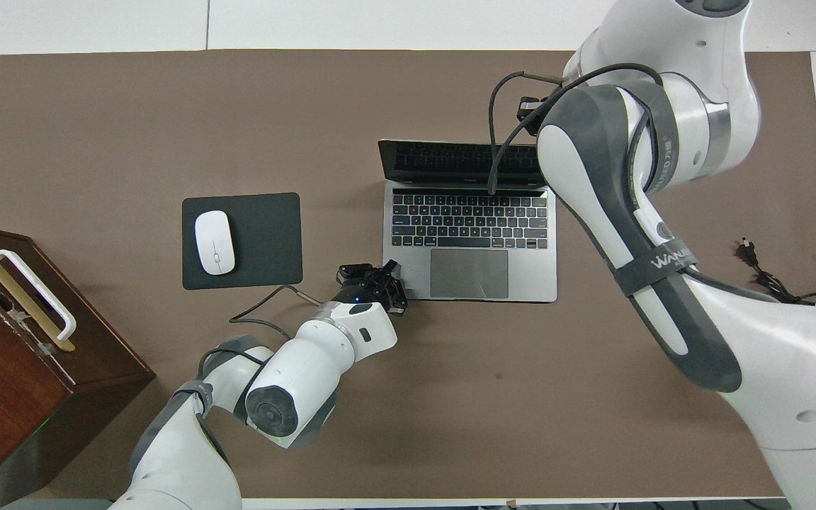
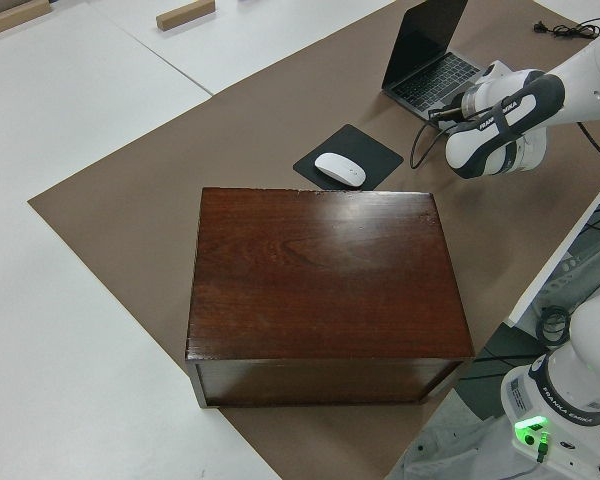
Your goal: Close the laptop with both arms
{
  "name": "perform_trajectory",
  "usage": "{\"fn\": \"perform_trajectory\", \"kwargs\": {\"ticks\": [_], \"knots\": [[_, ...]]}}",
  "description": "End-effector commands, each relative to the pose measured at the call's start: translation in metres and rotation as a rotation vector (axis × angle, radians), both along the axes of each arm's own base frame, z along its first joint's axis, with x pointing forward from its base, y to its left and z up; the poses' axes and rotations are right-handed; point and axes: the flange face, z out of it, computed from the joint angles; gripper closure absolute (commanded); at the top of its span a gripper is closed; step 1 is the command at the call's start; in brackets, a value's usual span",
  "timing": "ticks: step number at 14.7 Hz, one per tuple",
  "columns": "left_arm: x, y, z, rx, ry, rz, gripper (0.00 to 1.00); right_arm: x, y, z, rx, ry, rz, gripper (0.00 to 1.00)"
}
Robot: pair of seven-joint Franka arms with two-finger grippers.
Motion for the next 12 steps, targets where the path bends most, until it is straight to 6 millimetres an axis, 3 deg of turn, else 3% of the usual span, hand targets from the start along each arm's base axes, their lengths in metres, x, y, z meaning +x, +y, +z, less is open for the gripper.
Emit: {"fn": "perform_trajectory", "kwargs": {"ticks": [1, 12], "knots": [[-0.0216, 0.0143, -0.0359, 0.08, 0.069, -0.018, 1.0, -0.0052, -0.005, -0.0112, 0.012, 0.02, 0.018, 1.0], [-0.0211, 0.0149, -0.0359, 0.087, 0.063, -0.027, 1.0, -0.0123, -0.0067, -0.0207, 0.015, 0.062, 0.017, 1.0]]}}
